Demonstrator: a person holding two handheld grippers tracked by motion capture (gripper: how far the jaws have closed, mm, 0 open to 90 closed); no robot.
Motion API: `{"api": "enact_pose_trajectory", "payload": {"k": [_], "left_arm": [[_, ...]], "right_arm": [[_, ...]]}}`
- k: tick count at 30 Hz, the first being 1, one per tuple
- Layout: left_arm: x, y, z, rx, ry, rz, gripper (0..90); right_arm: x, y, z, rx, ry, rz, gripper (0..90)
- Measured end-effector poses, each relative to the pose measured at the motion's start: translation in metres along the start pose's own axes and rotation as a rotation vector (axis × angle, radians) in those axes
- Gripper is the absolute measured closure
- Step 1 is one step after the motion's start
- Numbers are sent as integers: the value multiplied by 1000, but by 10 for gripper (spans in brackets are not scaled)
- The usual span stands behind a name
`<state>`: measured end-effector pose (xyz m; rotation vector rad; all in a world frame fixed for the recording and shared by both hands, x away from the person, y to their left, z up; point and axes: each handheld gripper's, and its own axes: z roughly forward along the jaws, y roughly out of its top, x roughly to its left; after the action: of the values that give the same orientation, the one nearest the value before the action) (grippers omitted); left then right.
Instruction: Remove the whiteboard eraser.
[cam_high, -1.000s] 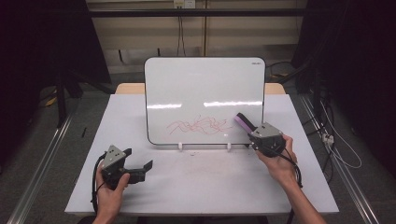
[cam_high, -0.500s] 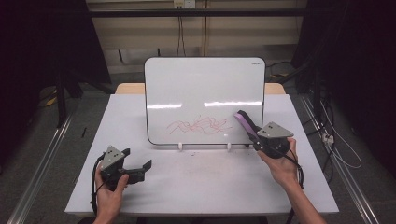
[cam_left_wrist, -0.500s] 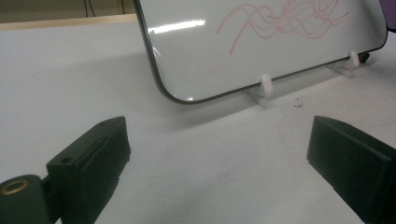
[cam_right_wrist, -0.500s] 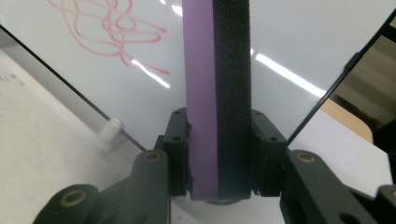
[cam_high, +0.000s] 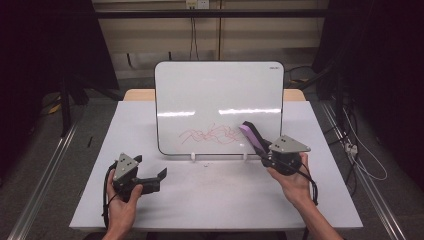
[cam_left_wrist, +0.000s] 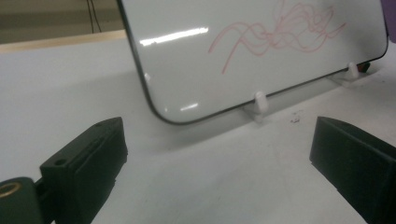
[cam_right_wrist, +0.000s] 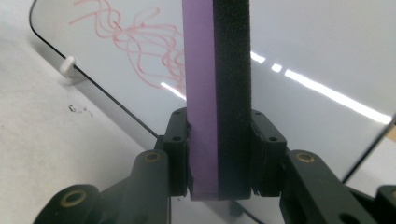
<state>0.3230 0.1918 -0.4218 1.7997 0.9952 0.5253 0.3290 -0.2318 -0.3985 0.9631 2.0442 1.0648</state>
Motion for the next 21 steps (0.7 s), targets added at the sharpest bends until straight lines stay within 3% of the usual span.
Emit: {"api": "enact_pose_trajectory", "payload": {"k": [9, 14, 18, 21], "left_arm": [[-13, 20, 11, -26, -93, -37, 39], [-28, 33, 20, -32, -144, -19, 38], [-40, 39, 27, -91, -168, -43, 37], [-48, 38, 32, -131, -218, -48, 38]], "right_arm": [[26, 7, 7, -104, 11, -29, 652], [37, 11, 9, -143, 38, -40, 652], [45, 12, 8, -184, 50, -39, 652], [50, 12, 9, -195, 68, -22, 651]]}}
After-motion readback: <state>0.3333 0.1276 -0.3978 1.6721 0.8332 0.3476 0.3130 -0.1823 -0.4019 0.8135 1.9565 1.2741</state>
